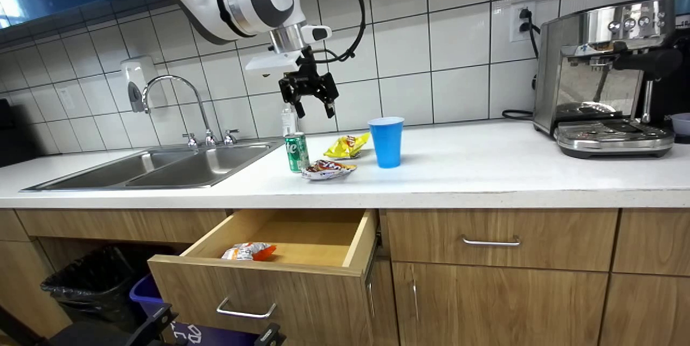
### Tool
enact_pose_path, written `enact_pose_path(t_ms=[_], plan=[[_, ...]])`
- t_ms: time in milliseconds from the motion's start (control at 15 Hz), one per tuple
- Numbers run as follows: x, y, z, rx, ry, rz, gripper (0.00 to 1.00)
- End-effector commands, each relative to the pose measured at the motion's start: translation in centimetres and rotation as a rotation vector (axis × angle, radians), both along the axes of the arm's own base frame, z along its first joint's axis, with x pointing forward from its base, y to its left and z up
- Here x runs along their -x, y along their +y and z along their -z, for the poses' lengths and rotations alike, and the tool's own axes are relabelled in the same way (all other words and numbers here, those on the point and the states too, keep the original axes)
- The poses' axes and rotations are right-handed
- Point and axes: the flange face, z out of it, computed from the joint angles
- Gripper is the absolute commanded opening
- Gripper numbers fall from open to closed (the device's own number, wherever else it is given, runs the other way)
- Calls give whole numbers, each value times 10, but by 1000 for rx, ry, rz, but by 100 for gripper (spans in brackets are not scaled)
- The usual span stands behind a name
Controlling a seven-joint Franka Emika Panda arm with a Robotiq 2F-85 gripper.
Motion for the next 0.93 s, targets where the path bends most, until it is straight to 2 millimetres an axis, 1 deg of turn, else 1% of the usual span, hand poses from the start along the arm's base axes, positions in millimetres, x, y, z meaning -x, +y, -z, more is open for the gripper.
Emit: enact_pose_path(t_ms=[0, 267, 467, 600, 867], plan=[[-27, -12, 6, -3, 0, 1, 100], [-46, -16, 17, 2, 5, -2, 100], [-55, -17, 28, 5, 18, -10, 100], [-59, -19, 35, 8, 31, -13, 100], [-58, -23, 51, 13, 61, -22, 100]])
